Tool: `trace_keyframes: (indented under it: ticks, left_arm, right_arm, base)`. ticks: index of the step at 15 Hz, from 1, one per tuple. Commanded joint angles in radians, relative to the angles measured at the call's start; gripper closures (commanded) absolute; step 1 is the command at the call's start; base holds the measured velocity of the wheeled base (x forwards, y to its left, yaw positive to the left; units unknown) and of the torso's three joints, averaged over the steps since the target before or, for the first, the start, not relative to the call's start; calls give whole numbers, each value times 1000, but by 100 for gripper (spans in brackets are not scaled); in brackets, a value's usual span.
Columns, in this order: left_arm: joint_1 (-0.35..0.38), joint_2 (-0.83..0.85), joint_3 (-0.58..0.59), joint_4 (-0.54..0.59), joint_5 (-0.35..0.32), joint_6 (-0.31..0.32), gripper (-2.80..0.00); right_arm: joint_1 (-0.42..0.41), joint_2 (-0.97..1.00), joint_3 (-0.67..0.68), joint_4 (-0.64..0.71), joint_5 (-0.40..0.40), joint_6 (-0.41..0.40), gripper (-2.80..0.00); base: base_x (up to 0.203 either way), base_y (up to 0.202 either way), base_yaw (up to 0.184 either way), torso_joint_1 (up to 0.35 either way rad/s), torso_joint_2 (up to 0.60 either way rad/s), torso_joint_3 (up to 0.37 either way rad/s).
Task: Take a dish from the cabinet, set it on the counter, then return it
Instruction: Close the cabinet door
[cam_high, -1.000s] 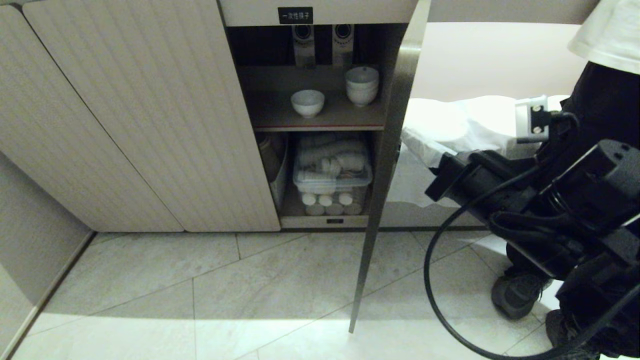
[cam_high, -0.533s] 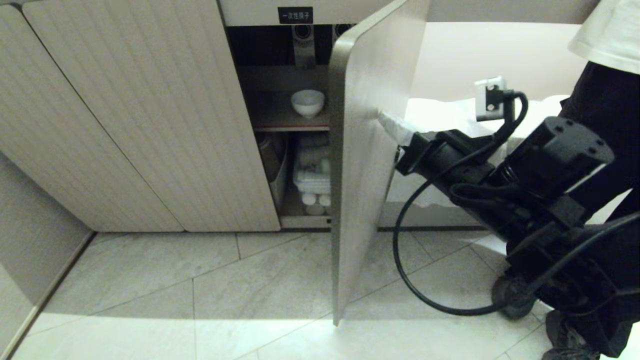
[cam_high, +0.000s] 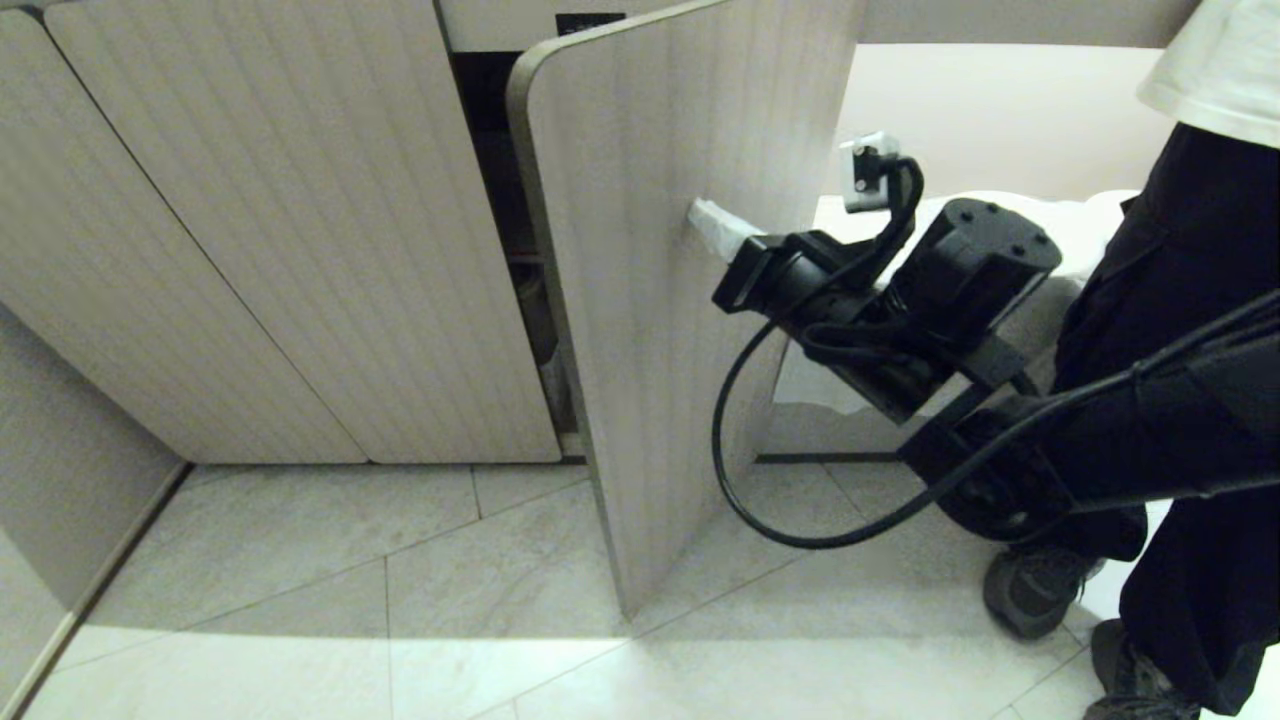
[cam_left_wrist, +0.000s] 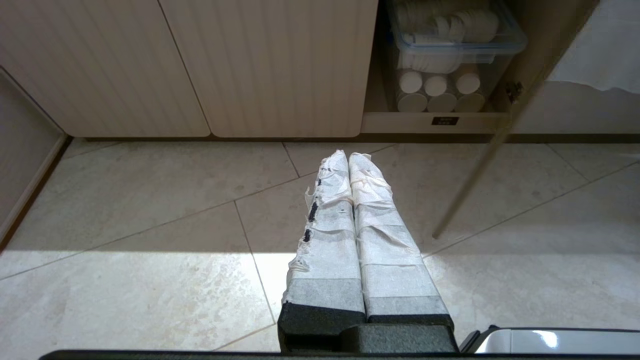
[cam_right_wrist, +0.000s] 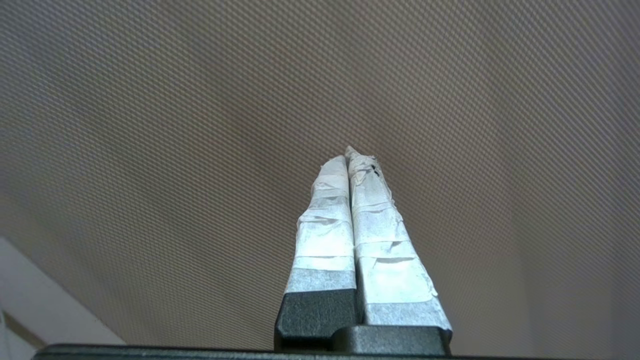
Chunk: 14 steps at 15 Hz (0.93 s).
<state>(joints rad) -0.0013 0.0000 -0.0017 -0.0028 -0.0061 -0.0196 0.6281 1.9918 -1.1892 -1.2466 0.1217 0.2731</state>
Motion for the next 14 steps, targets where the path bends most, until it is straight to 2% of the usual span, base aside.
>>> trace_keyframes:
  ticks: [1,5,12,14]
  left_arm:
    - [0,0,0,0,0,0,0]
    - [1,0,0,0,1,0,0]
    - [0,0,0,0,0,0,0]
    - [0,0,0,0,1,0,0]
  right_arm:
    - [2,88,-112,9,0,-4,0]
    - [-8,207,-312,68,-49,-12,0]
    - [-55,429,-759,283,-175,-26,0]
    - [-86,468,-778,307,-187,-37,0]
  base:
    - [0,0,0,0,0,0]
    - [0,0,0,0,0,0]
    - [0,0,0,0,0,0]
    - [0,0,0,0,0,0]
